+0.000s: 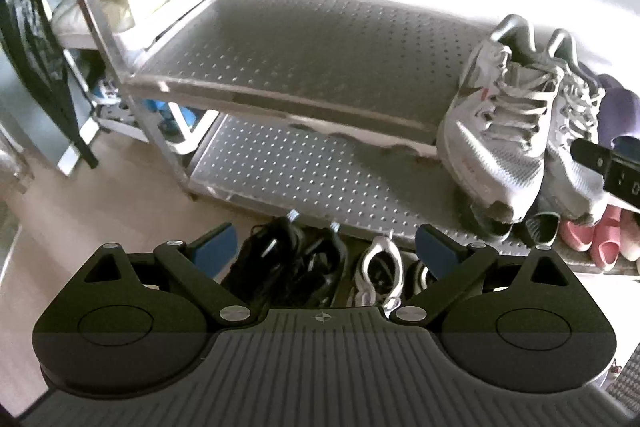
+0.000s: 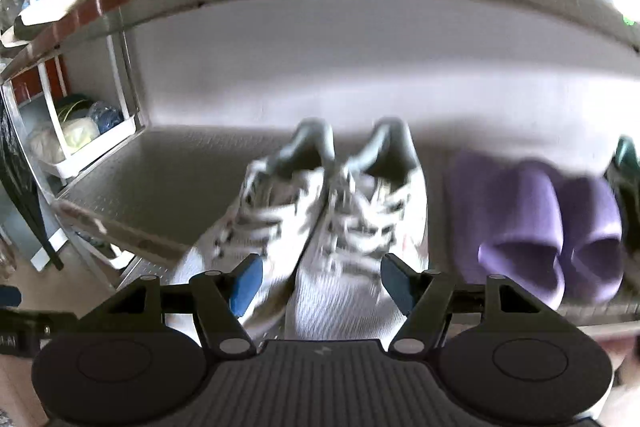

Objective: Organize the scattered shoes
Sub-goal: 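Lift and lower the grey sneakers onto the shelf beside the purple slides, then open the right gripper to release the grey sneakers on the shelf, then grasp the white-and-black sneakers on the floor by the heels, right gripper, then lift the white-and-black sneakers onto the shelf beside the grey sneakers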

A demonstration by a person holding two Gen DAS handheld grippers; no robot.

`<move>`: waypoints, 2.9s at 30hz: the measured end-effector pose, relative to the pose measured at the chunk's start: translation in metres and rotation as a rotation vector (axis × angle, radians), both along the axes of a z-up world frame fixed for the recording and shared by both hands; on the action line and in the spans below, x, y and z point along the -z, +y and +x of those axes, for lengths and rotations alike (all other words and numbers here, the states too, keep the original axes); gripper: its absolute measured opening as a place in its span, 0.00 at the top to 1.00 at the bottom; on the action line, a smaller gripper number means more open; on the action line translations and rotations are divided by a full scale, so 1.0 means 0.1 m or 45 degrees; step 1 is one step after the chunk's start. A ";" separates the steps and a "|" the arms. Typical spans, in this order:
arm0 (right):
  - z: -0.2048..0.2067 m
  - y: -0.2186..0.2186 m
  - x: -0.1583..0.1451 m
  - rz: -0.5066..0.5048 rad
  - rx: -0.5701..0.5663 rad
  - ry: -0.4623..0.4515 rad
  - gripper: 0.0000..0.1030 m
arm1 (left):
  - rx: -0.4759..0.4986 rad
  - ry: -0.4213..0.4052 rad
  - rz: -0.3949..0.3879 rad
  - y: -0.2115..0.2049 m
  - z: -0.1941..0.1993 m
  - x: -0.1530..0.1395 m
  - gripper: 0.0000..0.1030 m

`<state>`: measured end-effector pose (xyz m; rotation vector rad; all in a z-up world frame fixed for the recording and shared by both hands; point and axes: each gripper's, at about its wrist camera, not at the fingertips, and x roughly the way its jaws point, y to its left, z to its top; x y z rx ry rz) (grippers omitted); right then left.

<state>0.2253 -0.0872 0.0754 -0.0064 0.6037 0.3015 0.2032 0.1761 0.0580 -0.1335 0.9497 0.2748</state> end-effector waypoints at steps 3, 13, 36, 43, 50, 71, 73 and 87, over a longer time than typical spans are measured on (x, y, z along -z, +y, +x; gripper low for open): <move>0.10 0.20 0.08 0.006 -0.028 -0.021 0.36 | -0.005 0.014 0.014 0.04 -0.01 0.02 0.04; 0.52 0.67 0.43 -0.241 0.024 -0.109 0.40 | 0.025 0.050 -0.001 0.01 0.06 0.05 0.04; 1.51 0.51 0.38 -0.159 0.178 -0.001 0.43 | 0.008 0.102 0.013 0.02 0.12 0.15 0.04; 0.64 0.34 0.07 -0.061 -0.005 -0.043 0.28 | -0.054 0.104 0.005 0.18 0.02 0.11 0.04; 0.16 0.47 0.94 0.007 -0.146 0.468 0.42 | -0.104 0.134 -0.015 0.24 -0.05 0.12 0.04; 1.36 1.29 3.15 -0.137 0.188 1.056 0.54 | -0.098 0.178 -0.040 0.25 0.21 0.11 0.04; 1.34 1.26 3.20 -0.154 0.205 1.030 0.47 | -0.079 0.178 -0.038 0.22 0.22 0.11 0.04; 0.08 0.90 1.89 0.043 -0.018 0.627 0.81 | -0.271 0.141 0.061 0.57 -0.03 0.07 0.04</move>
